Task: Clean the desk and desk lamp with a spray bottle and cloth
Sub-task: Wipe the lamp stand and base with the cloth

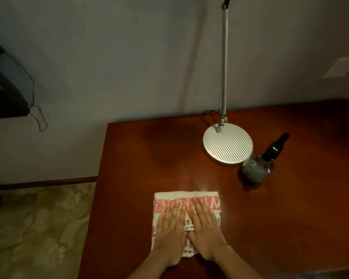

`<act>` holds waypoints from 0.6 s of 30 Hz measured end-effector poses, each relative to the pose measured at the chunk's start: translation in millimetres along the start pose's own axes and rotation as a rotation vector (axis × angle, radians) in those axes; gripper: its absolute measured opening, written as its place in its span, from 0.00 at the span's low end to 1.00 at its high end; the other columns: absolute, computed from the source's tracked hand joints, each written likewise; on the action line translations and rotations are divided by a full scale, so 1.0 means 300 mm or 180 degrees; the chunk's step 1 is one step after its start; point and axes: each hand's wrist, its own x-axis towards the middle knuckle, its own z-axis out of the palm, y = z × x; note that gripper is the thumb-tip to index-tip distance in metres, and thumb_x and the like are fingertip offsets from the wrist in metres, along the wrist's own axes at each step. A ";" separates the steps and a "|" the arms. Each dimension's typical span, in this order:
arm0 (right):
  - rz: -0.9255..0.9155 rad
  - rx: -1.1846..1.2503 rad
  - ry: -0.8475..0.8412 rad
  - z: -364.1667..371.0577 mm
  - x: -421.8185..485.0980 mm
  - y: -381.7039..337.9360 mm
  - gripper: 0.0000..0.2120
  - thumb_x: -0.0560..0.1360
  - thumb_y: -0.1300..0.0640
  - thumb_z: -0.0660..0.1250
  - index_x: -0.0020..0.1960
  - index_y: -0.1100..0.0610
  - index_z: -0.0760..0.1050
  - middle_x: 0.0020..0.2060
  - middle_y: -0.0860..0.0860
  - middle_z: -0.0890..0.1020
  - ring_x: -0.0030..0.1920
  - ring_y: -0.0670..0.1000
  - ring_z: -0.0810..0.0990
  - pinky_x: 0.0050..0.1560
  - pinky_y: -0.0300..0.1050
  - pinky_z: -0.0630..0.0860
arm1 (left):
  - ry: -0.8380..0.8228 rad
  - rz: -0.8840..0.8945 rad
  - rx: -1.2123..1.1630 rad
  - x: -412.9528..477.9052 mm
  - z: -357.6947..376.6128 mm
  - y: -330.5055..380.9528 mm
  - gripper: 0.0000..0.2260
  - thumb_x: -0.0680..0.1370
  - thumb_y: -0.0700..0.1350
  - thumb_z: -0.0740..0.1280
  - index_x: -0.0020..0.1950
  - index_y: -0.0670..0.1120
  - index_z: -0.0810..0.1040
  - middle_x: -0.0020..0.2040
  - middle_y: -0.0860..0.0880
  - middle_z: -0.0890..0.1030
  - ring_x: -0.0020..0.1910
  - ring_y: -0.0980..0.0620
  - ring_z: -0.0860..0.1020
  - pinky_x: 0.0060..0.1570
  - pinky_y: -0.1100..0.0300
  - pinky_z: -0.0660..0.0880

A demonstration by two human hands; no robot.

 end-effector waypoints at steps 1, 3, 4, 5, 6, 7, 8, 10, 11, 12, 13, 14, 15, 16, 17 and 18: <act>-0.0072 0.0015 -0.0033 -0.012 0.066 0.012 0.35 0.71 0.41 0.56 0.74 0.58 0.60 0.77 0.57 0.43 0.77 0.56 0.46 0.71 0.51 0.44 | -0.0003 -0.0030 -0.0035 0.048 -0.017 -0.011 0.33 0.75 0.55 0.55 0.77 0.44 0.53 0.76 0.43 0.60 0.75 0.42 0.53 0.70 0.49 0.44; -0.0180 0.0037 -0.0123 -0.032 0.207 0.035 0.33 0.71 0.41 0.56 0.72 0.58 0.63 0.77 0.57 0.45 0.76 0.56 0.48 0.71 0.51 0.45 | 0.0006 -0.0166 -0.0098 0.146 -0.080 -0.046 0.36 0.74 0.53 0.56 0.78 0.45 0.46 0.78 0.44 0.53 0.76 0.42 0.50 0.71 0.49 0.40; -0.0178 0.0046 -0.0156 -0.047 0.280 0.046 0.33 0.71 0.42 0.55 0.72 0.58 0.63 0.77 0.58 0.49 0.76 0.55 0.48 0.71 0.51 0.45 | 0.0132 -0.0205 -0.0150 0.205 -0.123 -0.075 0.35 0.77 0.51 0.55 0.77 0.48 0.38 0.79 0.46 0.43 0.76 0.44 0.42 0.71 0.51 0.34; -0.0148 0.0067 -0.0177 -0.072 0.349 0.061 0.34 0.72 0.42 0.55 0.72 0.59 0.63 0.76 0.58 0.54 0.76 0.55 0.46 0.71 0.51 0.44 | 0.0216 -0.0190 -0.0228 0.275 -0.157 -0.095 0.35 0.80 0.50 0.53 0.75 0.50 0.29 0.76 0.49 0.30 0.75 0.46 0.32 0.69 0.53 0.26; -0.0197 0.0055 -0.0128 -0.098 0.422 0.080 0.35 0.72 0.42 0.52 0.74 0.60 0.59 0.76 0.58 0.55 0.76 0.54 0.43 0.71 0.50 0.41 | 0.0118 -0.0151 -0.0368 0.340 -0.189 -0.112 0.34 0.82 0.51 0.51 0.72 0.52 0.23 0.72 0.52 0.22 0.71 0.48 0.24 0.67 0.54 0.22; -0.0267 0.0046 -0.0055 -0.117 0.499 0.096 0.37 0.73 0.42 0.48 0.76 0.61 0.52 0.76 0.59 0.50 0.76 0.54 0.37 0.72 0.49 0.36 | 0.0008 -0.0169 -0.0411 0.407 -0.222 -0.130 0.34 0.82 0.53 0.50 0.71 0.52 0.22 0.69 0.52 0.19 0.69 0.48 0.21 0.68 0.53 0.23; -0.0341 0.0120 -0.0131 -0.135 0.578 0.111 0.38 0.72 0.41 0.42 0.76 0.60 0.43 0.76 0.57 0.43 0.76 0.54 0.33 0.71 0.47 0.30 | -0.0038 -0.0155 -0.0338 0.478 -0.253 -0.149 0.34 0.82 0.54 0.50 0.71 0.51 0.22 0.69 0.50 0.19 0.69 0.48 0.21 0.69 0.50 0.25; -0.0373 0.0318 -0.0105 -0.167 0.732 0.140 0.39 0.71 0.40 0.37 0.76 0.60 0.40 0.75 0.57 0.40 0.76 0.58 0.36 0.71 0.49 0.31 | -0.0154 -0.0201 -0.0264 0.616 -0.321 -0.188 0.35 0.81 0.55 0.50 0.73 0.49 0.25 0.71 0.48 0.22 0.70 0.47 0.23 0.72 0.46 0.30; -0.0359 0.0253 0.0002 -0.176 0.809 0.153 0.39 0.70 0.41 0.37 0.76 0.60 0.42 0.76 0.57 0.41 0.77 0.60 0.40 0.73 0.51 0.35 | -0.0163 -0.0232 -0.0293 0.682 -0.345 -0.212 0.36 0.80 0.57 0.50 0.73 0.49 0.26 0.71 0.49 0.22 0.71 0.47 0.24 0.73 0.45 0.31; -0.0319 0.0211 -0.0098 -0.188 0.880 0.166 0.40 0.69 0.41 0.35 0.77 0.59 0.42 0.76 0.55 0.40 0.77 0.59 0.40 0.74 0.53 0.38 | -0.0148 -0.0243 -0.0285 0.744 -0.362 -0.238 0.37 0.78 0.61 0.49 0.74 0.48 0.27 0.72 0.49 0.23 0.71 0.46 0.25 0.73 0.45 0.32; -0.0297 0.0230 -0.0210 -0.193 0.947 0.177 0.41 0.68 0.40 0.34 0.77 0.58 0.41 0.76 0.55 0.40 0.77 0.57 0.39 0.75 0.55 0.40 | -0.0111 -0.0238 -0.0247 0.803 -0.375 -0.264 0.39 0.75 0.65 0.46 0.74 0.48 0.27 0.73 0.48 0.25 0.72 0.45 0.26 0.73 0.45 0.32; -0.0325 0.0307 -0.0202 -0.210 1.007 0.184 0.41 0.68 0.40 0.34 0.78 0.57 0.43 0.77 0.55 0.42 0.77 0.57 0.39 0.76 0.57 0.41 | -0.0047 -0.0217 -0.0188 0.862 -0.386 -0.288 0.41 0.72 0.68 0.43 0.74 0.47 0.28 0.74 0.47 0.27 0.73 0.44 0.27 0.73 0.45 0.33; -0.0339 0.0379 -0.0104 -0.228 1.059 0.191 0.42 0.68 0.40 0.34 0.78 0.58 0.44 0.77 0.56 0.44 0.77 0.57 0.40 0.76 0.57 0.41 | 0.0028 -0.0193 -0.0109 0.918 -0.391 -0.313 0.42 0.70 0.68 0.42 0.75 0.47 0.29 0.75 0.46 0.29 0.74 0.43 0.29 0.73 0.44 0.34; -0.0364 0.0356 -0.0067 -0.249 1.107 0.195 0.43 0.67 0.40 0.34 0.78 0.58 0.45 0.78 0.57 0.45 0.77 0.56 0.40 0.76 0.54 0.40 | 0.0100 -0.0189 -0.0034 0.970 -0.396 -0.334 0.41 0.72 0.68 0.43 0.75 0.47 0.31 0.76 0.46 0.31 0.74 0.43 0.30 0.74 0.43 0.35; -0.0395 0.0277 -0.0084 -0.257 1.151 0.201 0.44 0.65 0.39 0.32 0.78 0.58 0.44 0.78 0.56 0.44 0.77 0.56 0.40 0.75 0.52 0.38 | 0.0170 -0.0202 0.0014 1.013 -0.402 -0.353 0.40 0.74 0.67 0.45 0.76 0.46 0.33 0.77 0.45 0.32 0.75 0.43 0.31 0.74 0.43 0.37; -0.0421 0.0204 -0.0091 -0.265 1.189 0.210 0.45 0.64 0.39 0.31 0.78 0.57 0.42 0.78 0.56 0.43 0.77 0.55 0.40 0.75 0.50 0.37 | 0.0245 -0.0210 0.0058 1.046 -0.408 -0.365 0.40 0.75 0.65 0.48 0.77 0.46 0.34 0.77 0.45 0.33 0.75 0.42 0.32 0.74 0.42 0.38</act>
